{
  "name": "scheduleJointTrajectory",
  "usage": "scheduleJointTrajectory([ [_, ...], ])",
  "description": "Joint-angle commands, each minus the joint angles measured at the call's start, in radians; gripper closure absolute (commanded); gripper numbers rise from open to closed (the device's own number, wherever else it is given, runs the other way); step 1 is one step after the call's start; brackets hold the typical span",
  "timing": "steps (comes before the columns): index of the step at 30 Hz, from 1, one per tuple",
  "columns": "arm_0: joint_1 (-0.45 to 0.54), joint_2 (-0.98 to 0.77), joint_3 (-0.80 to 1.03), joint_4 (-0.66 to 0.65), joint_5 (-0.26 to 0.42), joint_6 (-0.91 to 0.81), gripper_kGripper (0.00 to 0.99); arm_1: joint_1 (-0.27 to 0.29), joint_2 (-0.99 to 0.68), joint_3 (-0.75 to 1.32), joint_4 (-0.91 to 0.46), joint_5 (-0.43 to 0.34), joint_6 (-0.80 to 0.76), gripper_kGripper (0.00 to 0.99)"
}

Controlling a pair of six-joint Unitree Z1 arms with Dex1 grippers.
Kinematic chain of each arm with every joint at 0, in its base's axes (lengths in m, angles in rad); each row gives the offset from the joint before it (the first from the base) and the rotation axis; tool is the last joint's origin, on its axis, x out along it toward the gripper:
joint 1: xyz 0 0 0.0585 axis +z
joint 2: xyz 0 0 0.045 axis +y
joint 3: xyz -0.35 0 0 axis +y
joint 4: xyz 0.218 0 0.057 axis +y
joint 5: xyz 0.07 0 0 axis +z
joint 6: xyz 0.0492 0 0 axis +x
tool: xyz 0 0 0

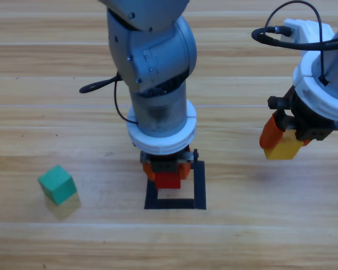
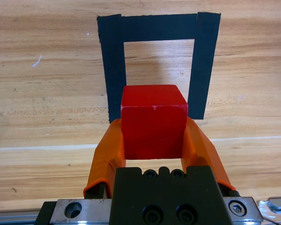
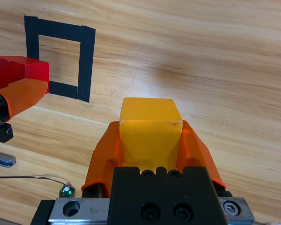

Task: Stack the blocks in the rectangular block: red at the bottom, yellow in the middle, green on top

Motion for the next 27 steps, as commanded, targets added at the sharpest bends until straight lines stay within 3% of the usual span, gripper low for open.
scheduleJointTrajectory([
  [1, -0.04, 0.035, 0.022, -0.04, 0.013, -0.053, 0.99, 0.02, -0.003, 0.028, 0.01, -0.004, 0.0, 0.976],
  [27, -0.049, 0.088, 0.089, -0.151, 0.039, -0.06, 0.99, 0.02, 0.009, 0.022, 0.01, -0.022, 0.003, 0.975],
])
